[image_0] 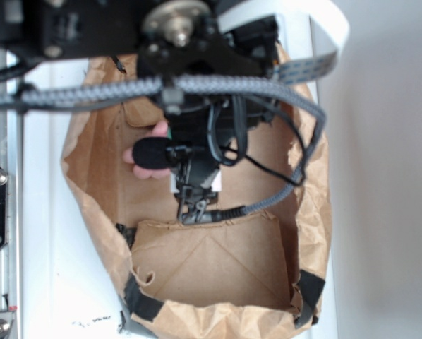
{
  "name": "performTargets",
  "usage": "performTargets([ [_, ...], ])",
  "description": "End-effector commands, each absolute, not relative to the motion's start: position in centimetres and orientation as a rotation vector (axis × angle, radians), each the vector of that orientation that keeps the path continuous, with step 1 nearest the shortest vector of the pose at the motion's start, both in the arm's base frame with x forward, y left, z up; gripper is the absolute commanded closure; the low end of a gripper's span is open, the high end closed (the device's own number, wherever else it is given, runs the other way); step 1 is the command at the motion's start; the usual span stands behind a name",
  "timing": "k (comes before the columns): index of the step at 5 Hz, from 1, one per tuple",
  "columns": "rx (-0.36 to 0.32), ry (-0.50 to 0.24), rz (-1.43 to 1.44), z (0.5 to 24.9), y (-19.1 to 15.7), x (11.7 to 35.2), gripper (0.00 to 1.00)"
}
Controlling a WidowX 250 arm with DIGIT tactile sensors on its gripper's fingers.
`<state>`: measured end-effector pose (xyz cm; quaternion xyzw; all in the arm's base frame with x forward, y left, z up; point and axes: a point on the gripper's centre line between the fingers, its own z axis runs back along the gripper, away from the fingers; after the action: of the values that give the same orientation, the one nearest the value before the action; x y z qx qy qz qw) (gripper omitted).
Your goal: Grab the green ball.
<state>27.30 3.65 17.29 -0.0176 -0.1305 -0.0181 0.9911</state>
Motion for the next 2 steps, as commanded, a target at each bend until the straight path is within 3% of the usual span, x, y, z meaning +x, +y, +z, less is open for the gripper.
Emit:
performTargets([
  [1,0.066,-0.284,-0.047,20.92,4.07,26.93,1.00],
  [2,0.074,-0.292,-0.045,20.64,3.77,26.96,1.00],
])
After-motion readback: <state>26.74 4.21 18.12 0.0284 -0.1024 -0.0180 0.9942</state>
